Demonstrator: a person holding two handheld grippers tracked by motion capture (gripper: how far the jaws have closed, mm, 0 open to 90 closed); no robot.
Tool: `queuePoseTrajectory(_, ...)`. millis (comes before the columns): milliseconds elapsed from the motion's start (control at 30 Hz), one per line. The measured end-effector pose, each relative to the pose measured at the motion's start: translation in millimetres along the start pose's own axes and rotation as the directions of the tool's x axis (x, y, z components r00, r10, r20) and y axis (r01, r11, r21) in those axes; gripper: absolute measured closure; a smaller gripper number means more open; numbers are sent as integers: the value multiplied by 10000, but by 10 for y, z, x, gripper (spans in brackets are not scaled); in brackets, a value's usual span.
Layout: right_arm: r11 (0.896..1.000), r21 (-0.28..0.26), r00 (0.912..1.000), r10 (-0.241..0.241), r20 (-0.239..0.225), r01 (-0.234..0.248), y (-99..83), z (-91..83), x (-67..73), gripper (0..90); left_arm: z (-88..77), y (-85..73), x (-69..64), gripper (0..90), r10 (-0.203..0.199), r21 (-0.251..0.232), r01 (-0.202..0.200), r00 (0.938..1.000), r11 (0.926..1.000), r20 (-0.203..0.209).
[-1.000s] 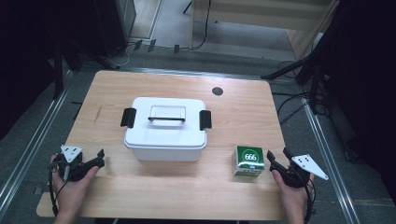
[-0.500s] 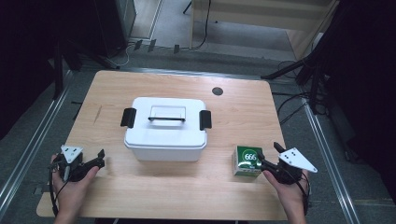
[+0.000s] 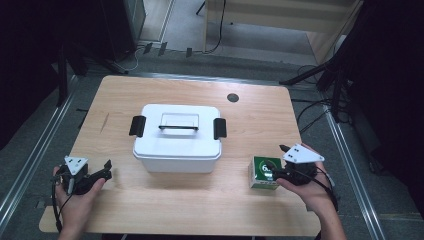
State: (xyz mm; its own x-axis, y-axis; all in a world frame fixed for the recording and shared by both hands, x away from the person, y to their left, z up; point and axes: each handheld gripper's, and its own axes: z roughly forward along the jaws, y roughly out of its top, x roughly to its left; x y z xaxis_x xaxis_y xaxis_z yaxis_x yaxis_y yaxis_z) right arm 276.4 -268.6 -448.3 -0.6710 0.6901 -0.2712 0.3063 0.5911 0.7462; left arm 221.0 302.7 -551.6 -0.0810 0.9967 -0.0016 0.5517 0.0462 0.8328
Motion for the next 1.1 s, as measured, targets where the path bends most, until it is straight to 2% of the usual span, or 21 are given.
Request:
queuePoseTrajectory(133,9924,791,9942,-897,-600,943,151,75,-11,296,0,-1,-1,137,16,-3,-16,10000,10000,9)
queuePoseTrajectory(200,9909,855,9930,-988,-645,1042,172,82,-10,296,2,0,0,137,-26,20,26,10000,10000,9)
queuePoseTrajectory(333,9808,1070,9841,-1537,-891,1629,299,138,-23,293,1,1,4,137,-36,37,35,10000,10000,26)
queuePoseTrajectory(567,9743,1234,9796,-1778,-938,1886,414,171,-100,294,1,0,4,137,-38,45,38,10000,10000,21)
queuePoseTrajectory(767,9630,1483,9710,-2091,-1155,2250,548,172,-183,292,1,-1,0,137,-37,-4,37,10000,10000,15)
queuePoseTrajectory(800,9569,1575,9660,-2255,-1266,2440,595,173,-190,292,0,-2,-1,137,-23,-15,23,10000,10000,2)
queuePoseTrajectory(833,9569,1575,9660,-2255,-1266,2440,595,173,-190,292,0,-2,-1,137,-23,-15,23,10000,10000,2)
queuePoseTrajectory(867,9506,1633,9596,-2416,-1439,2638,641,179,-198,291,0,-3,2,137,-1,-28,1,10000,10000,16)
queuePoseTrajectory(900,9506,1633,9596,-2416,-1439,2638,641,179,-198,291,0,-3,2,137,-1,-28,1,10000,10000,16)
queuePoseTrajectory(933,9423,1766,9516,-2552,-1714,2845,692,194,-213,289,-3,-4,2,137,2,-31,-2,10000,10000,6)
queuePoseTrajectory(967,9423,1766,9516,-2552,-1714,2845,692,194,-213,289,-3,-4,2,137,2,-31,-2,10000,10000,6)
queuePoseTrajectory(1000,9337,1850,9441,-2738,-1835,3067,730,207,-222,290,-4,-4,2,137,20,-18,-20,10000,10000,11)
queuePoseTrajectory(1033,9337,1850,9441,-2738,-1835,3067,730,207,-222,290,-4,-4,2,137,17,-20,-17,10000,10000,17)
queuePoseTrajectory(1067,9248,1976,9366,-2860,-2024,3251,773,221,-232,291,-4,-4,0,136,17,-30,-17,10000,10000,29)
queuePoseTrajectory(1100,9210,2048,9330,-2875,-2167,3313,793,227,-236,291,-4,-4,0,136,17,-30,-17,10000,10000,29)
